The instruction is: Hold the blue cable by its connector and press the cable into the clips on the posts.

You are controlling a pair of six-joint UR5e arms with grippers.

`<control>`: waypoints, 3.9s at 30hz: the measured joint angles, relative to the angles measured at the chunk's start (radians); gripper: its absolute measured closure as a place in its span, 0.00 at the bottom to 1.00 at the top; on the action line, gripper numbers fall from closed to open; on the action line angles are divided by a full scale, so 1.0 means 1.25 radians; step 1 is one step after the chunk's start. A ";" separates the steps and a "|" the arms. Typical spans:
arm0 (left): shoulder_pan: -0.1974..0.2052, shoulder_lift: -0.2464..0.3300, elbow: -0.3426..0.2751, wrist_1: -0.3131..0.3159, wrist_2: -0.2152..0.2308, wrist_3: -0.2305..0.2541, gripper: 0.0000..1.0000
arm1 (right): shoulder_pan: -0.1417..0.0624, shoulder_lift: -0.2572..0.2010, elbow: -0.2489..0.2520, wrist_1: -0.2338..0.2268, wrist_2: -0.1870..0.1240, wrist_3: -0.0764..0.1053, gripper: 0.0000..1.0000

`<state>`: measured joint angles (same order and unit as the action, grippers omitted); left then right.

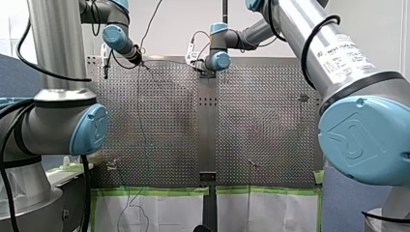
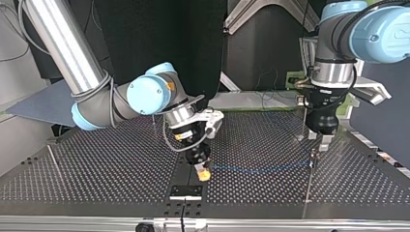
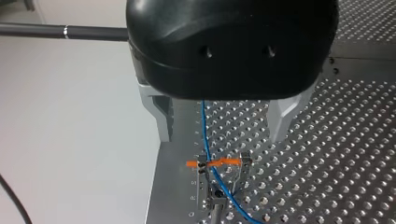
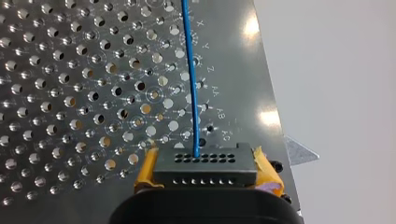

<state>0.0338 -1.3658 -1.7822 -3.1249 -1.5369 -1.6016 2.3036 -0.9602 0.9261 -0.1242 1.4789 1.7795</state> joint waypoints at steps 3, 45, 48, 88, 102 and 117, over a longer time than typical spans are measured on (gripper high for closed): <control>-0.002 0.000 0.000 0.000 0.000 0.021 0.00 | -0.001 0.000 0.000 0.001 0.000 0.001 1.00; -0.027 -0.002 -0.002 -0.011 -0.046 0.020 0.00 | -0.004 0.000 0.001 0.003 -0.001 0.005 1.00; -0.032 -0.002 -0.002 -0.011 -0.044 0.004 0.00 | -0.004 0.000 0.001 0.004 -0.001 0.005 1.00; -0.104 -0.140 0.127 0.025 0.034 -0.109 0.00 | -0.007 0.000 0.003 0.007 -0.001 -0.003 1.00; -0.112 -0.196 0.149 0.052 -0.012 -0.102 0.00 | -0.007 0.000 0.003 0.007 -0.001 -0.004 1.00; -0.110 -0.201 0.174 0.090 -0.021 -0.136 0.00 | -0.006 0.000 0.003 0.007 -0.001 -0.004 1.00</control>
<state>-0.1039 -1.6175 -1.5652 -3.0130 -1.5630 -1.7712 2.2957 -0.9597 0.9303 -0.1152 1.4775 1.7751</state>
